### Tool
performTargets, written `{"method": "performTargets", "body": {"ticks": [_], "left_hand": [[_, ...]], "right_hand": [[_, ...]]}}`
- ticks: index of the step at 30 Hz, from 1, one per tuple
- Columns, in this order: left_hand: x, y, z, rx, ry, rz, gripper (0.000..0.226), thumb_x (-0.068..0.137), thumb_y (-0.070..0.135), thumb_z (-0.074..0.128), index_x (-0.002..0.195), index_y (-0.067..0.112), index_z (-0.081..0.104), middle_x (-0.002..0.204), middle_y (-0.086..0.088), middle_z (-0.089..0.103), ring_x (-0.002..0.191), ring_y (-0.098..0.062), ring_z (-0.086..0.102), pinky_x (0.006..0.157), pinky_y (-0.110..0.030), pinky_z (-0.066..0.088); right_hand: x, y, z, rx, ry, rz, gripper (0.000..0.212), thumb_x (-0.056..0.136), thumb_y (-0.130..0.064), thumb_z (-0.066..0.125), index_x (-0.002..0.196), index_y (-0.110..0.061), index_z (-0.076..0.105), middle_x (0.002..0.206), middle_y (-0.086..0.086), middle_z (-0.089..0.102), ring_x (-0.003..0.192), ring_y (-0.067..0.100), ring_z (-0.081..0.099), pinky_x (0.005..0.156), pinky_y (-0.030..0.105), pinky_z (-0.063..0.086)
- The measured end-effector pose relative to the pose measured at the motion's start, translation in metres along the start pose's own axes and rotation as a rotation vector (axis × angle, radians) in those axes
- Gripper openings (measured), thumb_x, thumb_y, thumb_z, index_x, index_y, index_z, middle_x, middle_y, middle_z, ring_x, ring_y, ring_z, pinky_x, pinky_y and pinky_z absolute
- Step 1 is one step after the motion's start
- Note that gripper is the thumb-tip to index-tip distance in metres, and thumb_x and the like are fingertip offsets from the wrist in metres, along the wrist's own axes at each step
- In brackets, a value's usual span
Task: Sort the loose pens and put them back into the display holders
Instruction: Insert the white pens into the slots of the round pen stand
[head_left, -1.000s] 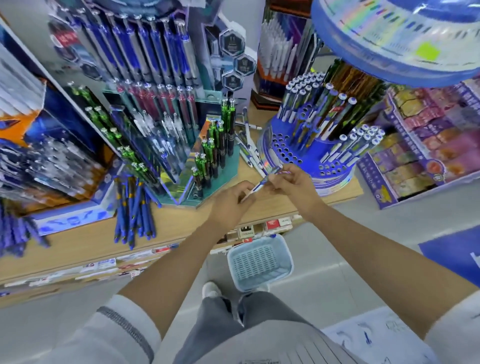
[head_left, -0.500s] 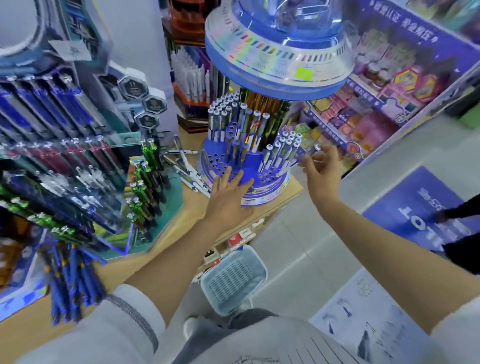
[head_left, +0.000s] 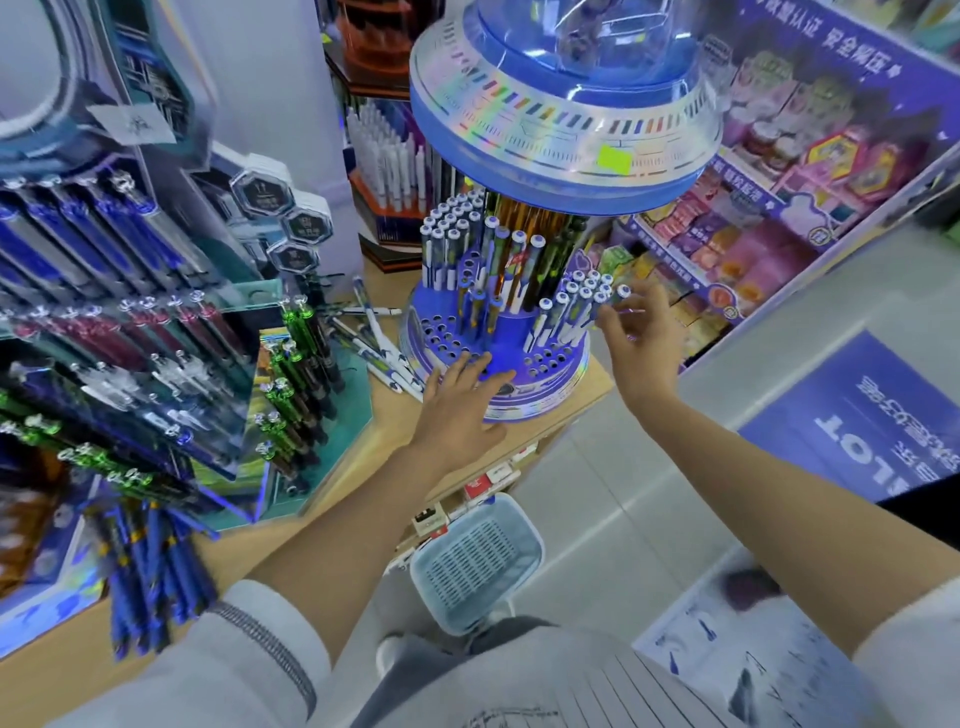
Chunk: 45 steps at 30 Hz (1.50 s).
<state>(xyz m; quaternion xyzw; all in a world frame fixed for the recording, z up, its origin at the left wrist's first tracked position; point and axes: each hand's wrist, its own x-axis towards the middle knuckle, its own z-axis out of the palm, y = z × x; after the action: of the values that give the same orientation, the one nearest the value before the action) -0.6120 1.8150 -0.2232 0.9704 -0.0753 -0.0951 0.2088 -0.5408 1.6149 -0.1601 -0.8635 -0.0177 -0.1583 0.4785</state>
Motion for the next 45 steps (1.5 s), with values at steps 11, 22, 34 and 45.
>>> {"method": "performTargets", "body": {"ticks": [11,22,34,45], "left_hand": [[0.0,-0.002,0.002,-0.037,0.008,0.006,0.065,0.092,0.041,0.056,0.149,0.035,0.026,0.161,0.003,0.009,0.148,-0.018,-0.004,0.119,-0.046,0.002],[-0.001,-0.002,0.0,-0.05,0.004,0.016,0.066,0.092,0.039,0.056,0.149,0.035,0.025,0.161,0.003,0.009,0.148,-0.018,-0.005,0.118,-0.046,0.001],[-0.001,-0.001,-0.001,-0.037,0.001,0.013,0.064,0.092,0.036,0.056,0.149,0.035,0.025,0.161,0.003,0.008,0.148,-0.018,-0.005,0.118,-0.044,0.001],[-0.045,-0.018,0.006,-0.049,0.553,-0.135,0.027,0.076,0.004,0.062,0.1,0.018,0.064,0.098,-0.001,0.054,0.096,-0.02,0.046,0.083,-0.039,0.042]], "right_hand": [[-0.004,0.0,0.005,-0.019,-0.067,0.047,0.025,0.092,-0.015,0.064,0.116,-0.018,0.055,0.089,-0.006,0.063,0.078,0.001,0.06,0.065,0.006,0.043],[-0.006,0.006,0.018,-0.098,-0.172,0.058,0.01,0.093,-0.018,0.063,0.1,-0.019,0.069,0.095,-0.002,0.069,0.085,0.014,0.064,0.081,0.038,0.056],[-0.017,0.003,0.019,-0.151,-0.2,-0.165,0.042,0.093,-0.006,0.054,0.132,-0.023,0.051,0.114,0.0,0.049,0.087,0.009,0.054,0.073,0.034,0.054],[-0.05,-0.008,0.048,0.015,-0.555,-0.342,0.018,0.092,-0.011,0.055,0.108,-0.017,0.06,0.081,-0.003,0.061,0.07,0.013,0.058,0.065,0.039,0.053]]}}
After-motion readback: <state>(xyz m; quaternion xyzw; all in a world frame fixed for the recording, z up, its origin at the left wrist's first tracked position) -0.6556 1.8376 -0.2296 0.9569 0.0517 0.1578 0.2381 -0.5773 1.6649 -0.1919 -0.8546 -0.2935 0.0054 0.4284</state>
